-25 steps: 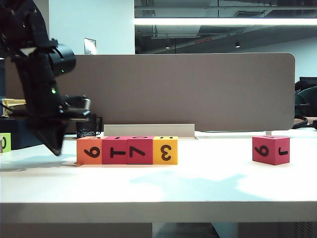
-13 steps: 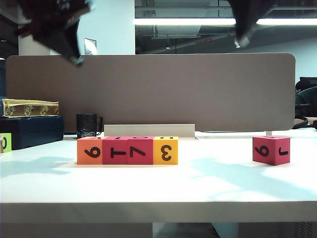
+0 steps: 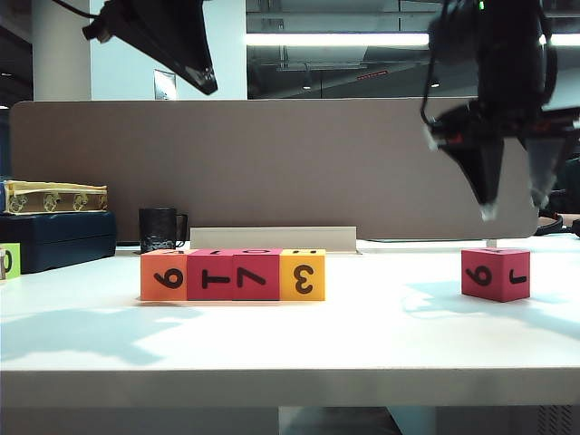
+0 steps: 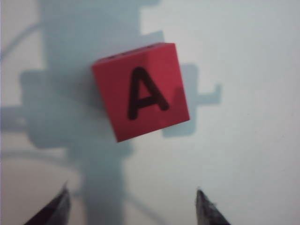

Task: Select the appropriate blocks from the scattered letter blocks on the table and arrange them in a row to spell out "ALOHA".

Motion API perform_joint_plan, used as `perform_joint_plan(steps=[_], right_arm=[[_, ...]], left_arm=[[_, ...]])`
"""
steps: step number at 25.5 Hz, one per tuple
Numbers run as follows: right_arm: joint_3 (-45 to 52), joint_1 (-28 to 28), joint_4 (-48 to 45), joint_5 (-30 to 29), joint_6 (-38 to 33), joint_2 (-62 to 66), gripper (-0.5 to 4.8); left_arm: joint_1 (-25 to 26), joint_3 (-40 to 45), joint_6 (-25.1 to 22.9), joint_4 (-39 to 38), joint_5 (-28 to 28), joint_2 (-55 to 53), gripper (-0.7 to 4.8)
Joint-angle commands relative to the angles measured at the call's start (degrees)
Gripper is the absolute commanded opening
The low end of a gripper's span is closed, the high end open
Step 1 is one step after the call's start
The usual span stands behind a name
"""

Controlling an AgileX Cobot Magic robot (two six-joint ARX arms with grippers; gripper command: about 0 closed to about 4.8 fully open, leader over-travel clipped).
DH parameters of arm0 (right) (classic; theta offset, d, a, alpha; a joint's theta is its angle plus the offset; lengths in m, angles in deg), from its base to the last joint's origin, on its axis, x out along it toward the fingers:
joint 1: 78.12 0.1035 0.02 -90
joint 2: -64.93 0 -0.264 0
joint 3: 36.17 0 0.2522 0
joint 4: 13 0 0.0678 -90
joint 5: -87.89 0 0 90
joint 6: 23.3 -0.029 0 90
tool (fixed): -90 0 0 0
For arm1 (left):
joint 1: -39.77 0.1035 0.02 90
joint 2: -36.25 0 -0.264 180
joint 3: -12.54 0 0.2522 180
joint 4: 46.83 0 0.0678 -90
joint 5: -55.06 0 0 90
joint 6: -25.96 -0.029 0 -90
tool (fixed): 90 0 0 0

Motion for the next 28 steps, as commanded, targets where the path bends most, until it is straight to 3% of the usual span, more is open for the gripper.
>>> perform_joint_plan(steps=[1, 2, 19, 25, 28], right_arm=[[-0.2, -0.6, -0.4, -0.1, 0.0, 2.1, 4.42], [-0.2, -0.6, -1.0, -0.1, 0.0, 3.2, 4.79], [-0.2, -3.1, -9.0, -0.1, 0.0, 8.5, 4.78], [-0.2, -3.1, -9.4, -2.5, 0.2, 9.2, 3.60], [-0.2, -3.1, -9.7, -5.4, 0.2, 9.8, 3.54]], left_arm=[[0.0, -0.7, 0.2, 0.0, 0.0, 0.9, -0.06], [0.0, -0.7, 0.2, 0.0, 0.3, 1.6, -0.06], [0.1, -1.5, 0.0, -1.3, 0.4, 5.3, -0.06], [0.1, -3.0, 0.0, -2.1, 0.4, 5.5, -0.06], [0.1, -3.3, 0.0, -2.1, 0.4, 6.0, -0.06]])
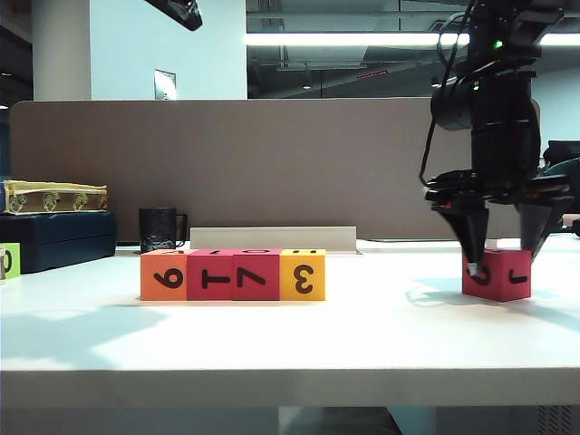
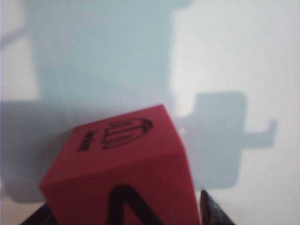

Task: Select the appropriate blocks from the scattered letter blocks on the table and arrange them in a row to spell out "ALOHA".

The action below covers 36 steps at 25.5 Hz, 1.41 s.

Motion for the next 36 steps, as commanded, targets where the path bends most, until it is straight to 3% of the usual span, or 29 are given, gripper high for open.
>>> perform_joint_plan(steps=[1, 7, 8, 9, 12, 19, 29, 36], right_arm=[[-0.2, 0.1, -0.6, -2.2, 0.1, 0.1, 3.54], [-0.2, 0.3, -0.4, -11.6, -1.6, 0.1, 3.49], [-0.2, 0.7, -0.5, -12.3, -1.6, 0.1, 2.83], [-0.2, 0.8, -0.5, -12.3, -1.6, 0.1, 2.53], [-0.2, 1.3, -0.7, -11.9, -1.6, 0.1, 2.07], [-0.2, 3.5, -1.4, -12.2, -2.1, 0.1, 2.07], [-0.2, 10.4, -10.2, -12.4, -6.9, 0.1, 2.08], [-0.2, 11.3, -11.3, -14.8, -9.2, 0.1, 2.11]], left_arm=[[0.0, -0.3, 0.0, 0.2, 0.3, 0.7, -0.06], [0.0, -0.3, 0.0, 0.2, 3.0, 0.7, -0.06], [0.0, -0.3, 0.0, 0.2, 3.0, 0.7, -0.06], [0.0, -0.3, 0.0, 0.1, 3.0, 0.7, -0.06], [0.0, -0.3, 0.0, -0.2, 3.0, 0.7, -0.06], [0.0, -0.3, -0.2, -0.2, 3.0, 0.7, -0.06], [0.0, -0.3, -1.5, -2.6, 3.0, 0.7, -0.06], [0.0, -0.3, -1.7, -3.1, 3.0, 0.7, -0.06]])
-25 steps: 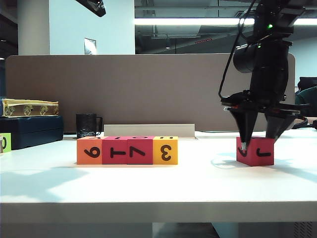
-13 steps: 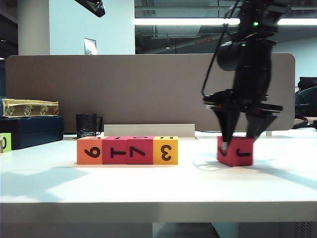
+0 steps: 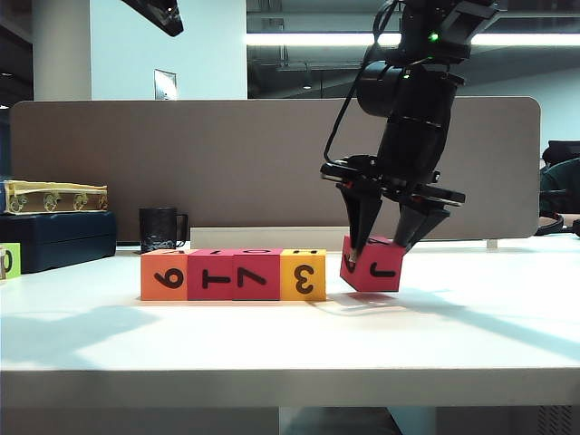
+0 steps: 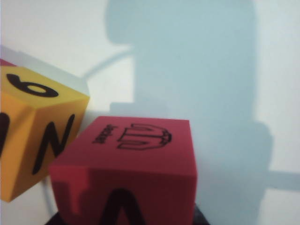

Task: Select the appropriate blocks from the scattered letter blocks on the table and arrange them in a row to spell out "ALOHA".

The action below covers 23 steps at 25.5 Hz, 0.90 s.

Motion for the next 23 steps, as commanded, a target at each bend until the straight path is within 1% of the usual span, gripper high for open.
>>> perform_joint_plan(steps=[1, 4, 7, 8, 10, 11, 12, 13, 14, 17, 19, 21, 23], right_arm=[[-0.2, 0.2, -0.5, -0.5, -0.7, -0.3, 2.11], [-0.2, 0.2, -0.4, -0.5, -0.7, -0.3, 2.20], [-0.2, 0.2, -0.3, -0.5, -0.7, -0.3, 2.97], [-0.2, 0.2, -0.3, -0.5, -0.7, -0.3, 3.38], [-0.2, 0.2, -0.3, -0.5, -0.7, -0.3, 3.39], [-0.2, 0.2, -0.6, -0.5, -0.6, -0.3, 3.47], [-0.2, 0.2, -0.8, -0.5, -0.6, -0.3, 3.71], [-0.2, 0.2, -1.0, -0.5, -0.6, -0.3, 4.17], [-0.2, 0.2, -1.1, -0.5, -0.6, -0.3, 4.79], [-0.2, 0.2, -0.9, -0.6, -0.6, -0.3, 4.79], [-0.2, 0.2, -0.6, -3.3, -0.7, -0.3, 4.79], [-0.2, 0.2, -0.6, -4.6, -0.7, -0.3, 4.79], [-0.2, 0.2, -0.6, -4.2, -0.7, -0.3, 4.79]], left_arm=[[0.0, -0.3, -0.2, 0.1, 0.2, 0.2, -0.06], [0.0, -0.3, -0.2, 0.0, 0.2, 0.2, -0.06], [0.0, -0.3, -0.2, 0.0, 0.2, 0.2, -0.06], [0.0, -0.3, -0.2, 0.0, 0.2, 0.2, -0.06], [0.0, -0.3, -0.2, 0.0, 0.2, 0.2, -0.06], [0.0, -0.3, -0.2, 0.0, 0.2, 0.2, -0.06], [0.0, -0.3, -0.2, 0.1, 0.2, 0.2, -0.06], [0.0, -0.3, -0.2, 0.1, 0.2, 0.2, -0.06], [0.0, -0.3, -0.2, 0.1, 0.2, 0.2, -0.06], [0.0, -0.3, -0.2, 0.1, 0.2, 0.2, -0.06], [0.0, -0.3, -0.2, 0.1, 0.2, 0.2, -0.06], [0.0, -0.3, -0.2, 0.2, 0.2, 0.2, -0.06], [0.0, -0.3, -0.2, 0.3, 0.2, 0.2, -0.06]])
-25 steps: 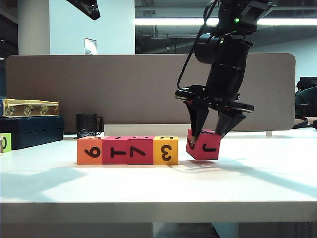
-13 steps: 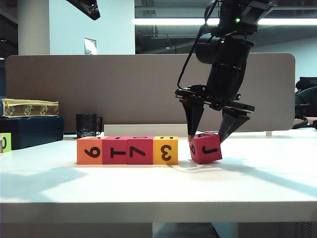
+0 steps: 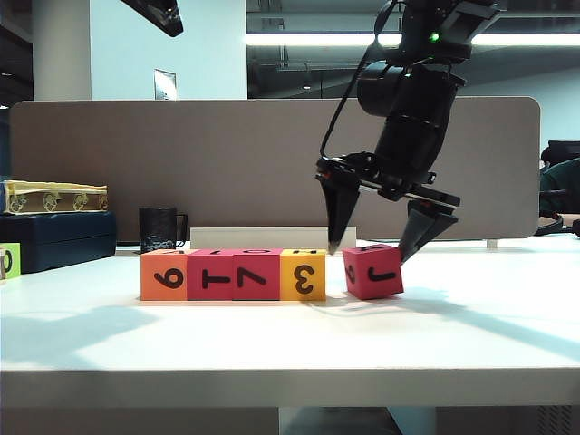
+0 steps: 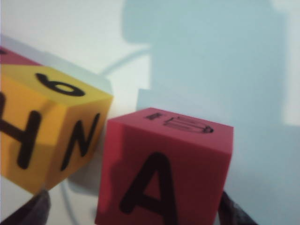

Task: Select the appropriate blocks from the scattered letter blocks on the table and arrange them in a row to spell out "ALOHA".

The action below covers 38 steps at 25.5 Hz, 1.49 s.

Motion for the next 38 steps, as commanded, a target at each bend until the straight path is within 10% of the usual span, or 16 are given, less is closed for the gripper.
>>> perform_joint_plan(steps=[1, 21, 28, 38], right_arm=[[-0.2, 0.2, -0.2, 0.4, 0.0, -0.3, 4.79], [-7.8, 0.2, 4.3, 4.9, 0.2, -0.5, 4.79], [-8.8, -0.3, 5.9, 11.4, 2.2, -0.5, 1.30], [-6.4, -1.3, 9.1, 17.6, 4.5, 0.2, -0.01]], left_arm=[[0.0, -0.3, -0.2, 0.3, 0.2, 0.3, -0.06], [0.0, -0.3, -0.2, 0.5, 0.2, 0.3, -0.06], [0.0, -0.3, -0.2, -0.1, 0.2, 0.3, -0.06], [0.0, -3.0, -0.2, -0.2, 0.1, 0.3, -0.06]])
